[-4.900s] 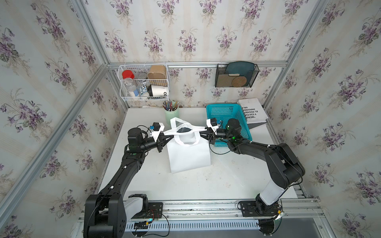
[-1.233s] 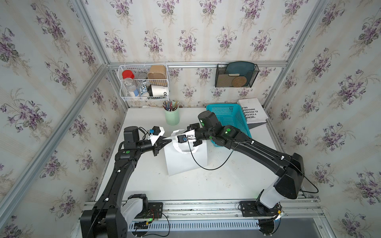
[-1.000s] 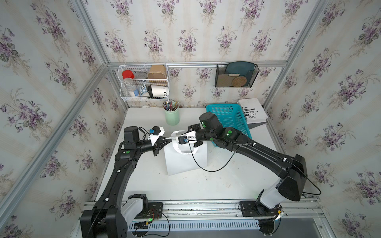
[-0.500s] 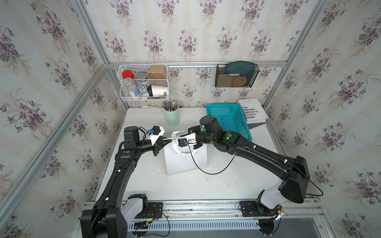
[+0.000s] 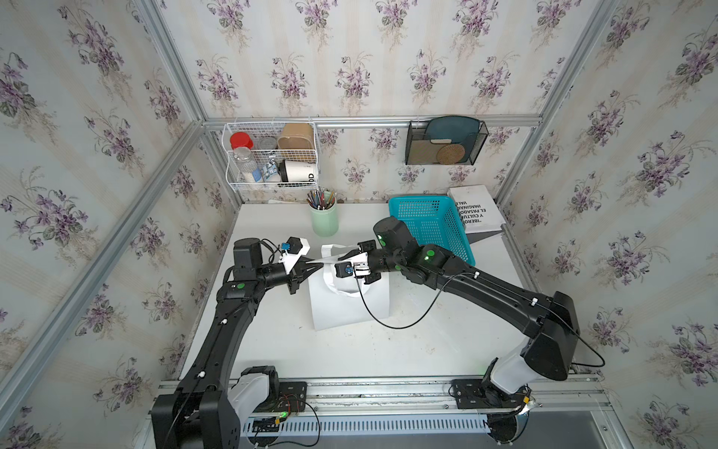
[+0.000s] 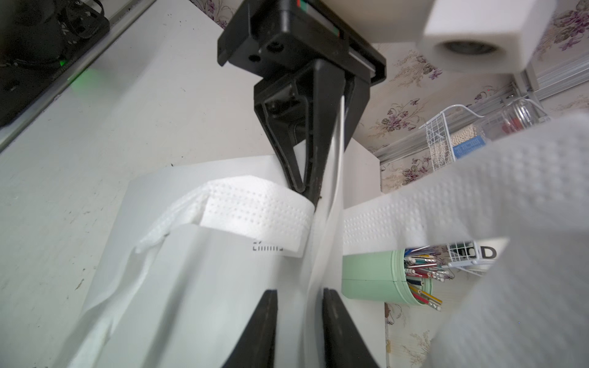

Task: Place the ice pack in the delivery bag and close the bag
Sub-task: Adjust the delivery bag at the center of the board.

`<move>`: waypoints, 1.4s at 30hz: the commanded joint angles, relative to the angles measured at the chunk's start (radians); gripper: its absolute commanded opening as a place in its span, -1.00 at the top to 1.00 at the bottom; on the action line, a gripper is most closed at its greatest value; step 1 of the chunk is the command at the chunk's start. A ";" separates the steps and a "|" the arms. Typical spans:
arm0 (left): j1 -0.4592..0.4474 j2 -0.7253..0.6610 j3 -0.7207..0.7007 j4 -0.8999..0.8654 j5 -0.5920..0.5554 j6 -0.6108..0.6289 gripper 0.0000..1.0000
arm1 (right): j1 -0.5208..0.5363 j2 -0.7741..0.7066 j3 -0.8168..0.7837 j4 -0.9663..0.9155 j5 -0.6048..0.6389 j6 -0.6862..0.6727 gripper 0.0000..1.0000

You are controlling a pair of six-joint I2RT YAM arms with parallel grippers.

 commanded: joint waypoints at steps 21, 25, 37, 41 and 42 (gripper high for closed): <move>0.000 -0.020 0.043 -0.099 -0.029 0.110 1.00 | -0.118 0.042 0.039 -0.058 -0.442 0.460 0.33; -0.002 -0.029 0.044 -0.119 -0.042 0.134 1.00 | -0.126 0.053 0.038 0.003 -0.448 0.599 0.33; -0.010 -0.035 0.041 -0.155 -0.052 0.179 1.00 | -0.140 0.083 0.057 0.065 -0.508 0.873 0.40; -0.010 -0.035 0.040 -0.156 -0.061 0.185 1.00 | -0.148 0.072 0.047 0.100 -0.589 0.938 0.25; -0.011 -0.035 0.040 -0.157 -0.062 0.187 1.00 | -0.150 0.064 0.038 0.123 -0.607 0.958 0.21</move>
